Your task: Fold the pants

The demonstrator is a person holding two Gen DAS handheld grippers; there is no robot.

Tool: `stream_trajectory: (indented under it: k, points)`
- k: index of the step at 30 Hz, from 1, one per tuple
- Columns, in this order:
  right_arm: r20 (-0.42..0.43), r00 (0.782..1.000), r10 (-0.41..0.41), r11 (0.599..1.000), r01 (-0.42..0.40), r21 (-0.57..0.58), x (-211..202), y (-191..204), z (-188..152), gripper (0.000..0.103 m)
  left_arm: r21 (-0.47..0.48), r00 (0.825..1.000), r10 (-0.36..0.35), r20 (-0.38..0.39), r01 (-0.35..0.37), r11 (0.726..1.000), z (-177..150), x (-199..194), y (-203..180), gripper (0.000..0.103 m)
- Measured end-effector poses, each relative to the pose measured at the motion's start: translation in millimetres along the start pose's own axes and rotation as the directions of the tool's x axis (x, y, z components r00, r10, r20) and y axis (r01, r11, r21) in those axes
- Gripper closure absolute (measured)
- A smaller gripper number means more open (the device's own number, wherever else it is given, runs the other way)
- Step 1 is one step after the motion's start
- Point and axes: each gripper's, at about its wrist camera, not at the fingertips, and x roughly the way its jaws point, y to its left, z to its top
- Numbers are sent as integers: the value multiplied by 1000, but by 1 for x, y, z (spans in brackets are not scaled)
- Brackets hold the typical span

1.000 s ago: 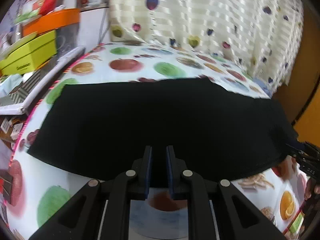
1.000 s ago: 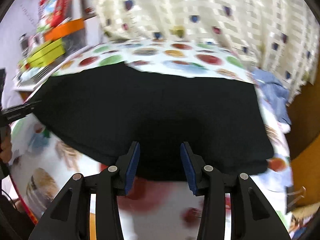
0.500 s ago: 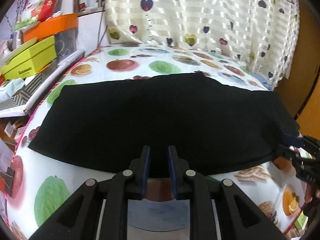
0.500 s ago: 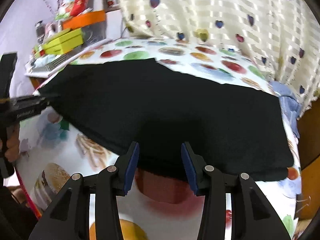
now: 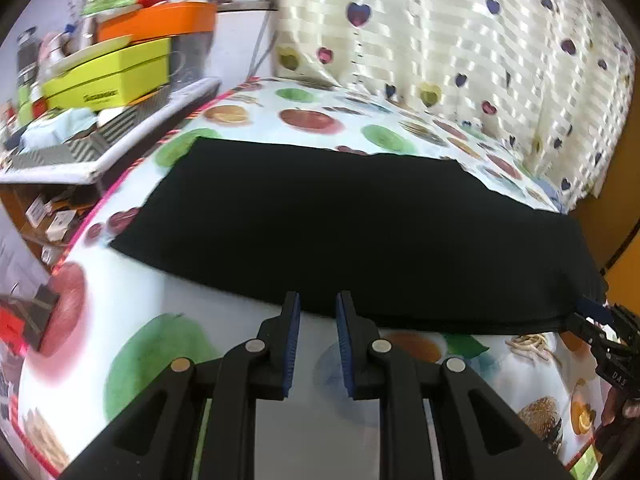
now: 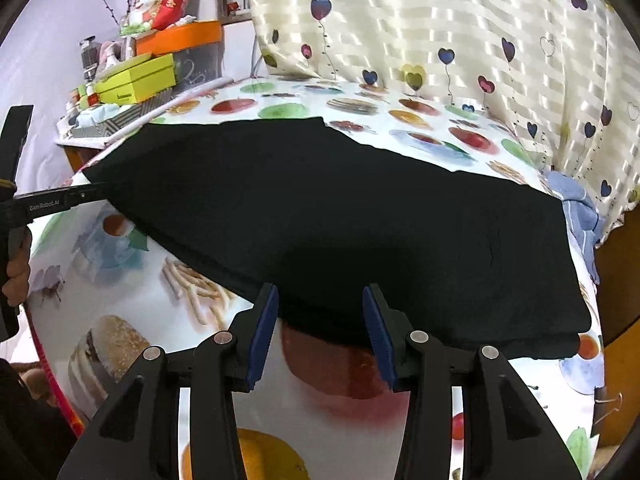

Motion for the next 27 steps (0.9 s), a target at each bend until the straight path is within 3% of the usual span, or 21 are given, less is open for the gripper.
stream_trajectory:
  k: [3, 5, 8, 27]
  points:
    - [13, 1000, 24, 1000, -24, -7, -2, 5, 1, 58, -62, 1000, 16, 27, -14, 998, 0, -10, 18, 80]
    - [20, 999, 31, 999, -31, -17, -3, 9, 2, 58, -106, 998, 37, 47, -32, 994, 1, -14, 32, 71]
    - [16, 999, 46, 999, -45, -18, -2, 11, 3, 58, -152, 996, 72, 54, -63, 986, 2, -17, 49, 68]
    - [22, 998, 67, 997, -66, -45, 2, 24, 12, 53, -188, 990, 132, 48, -121, 975, 6, -13, 69, 65]
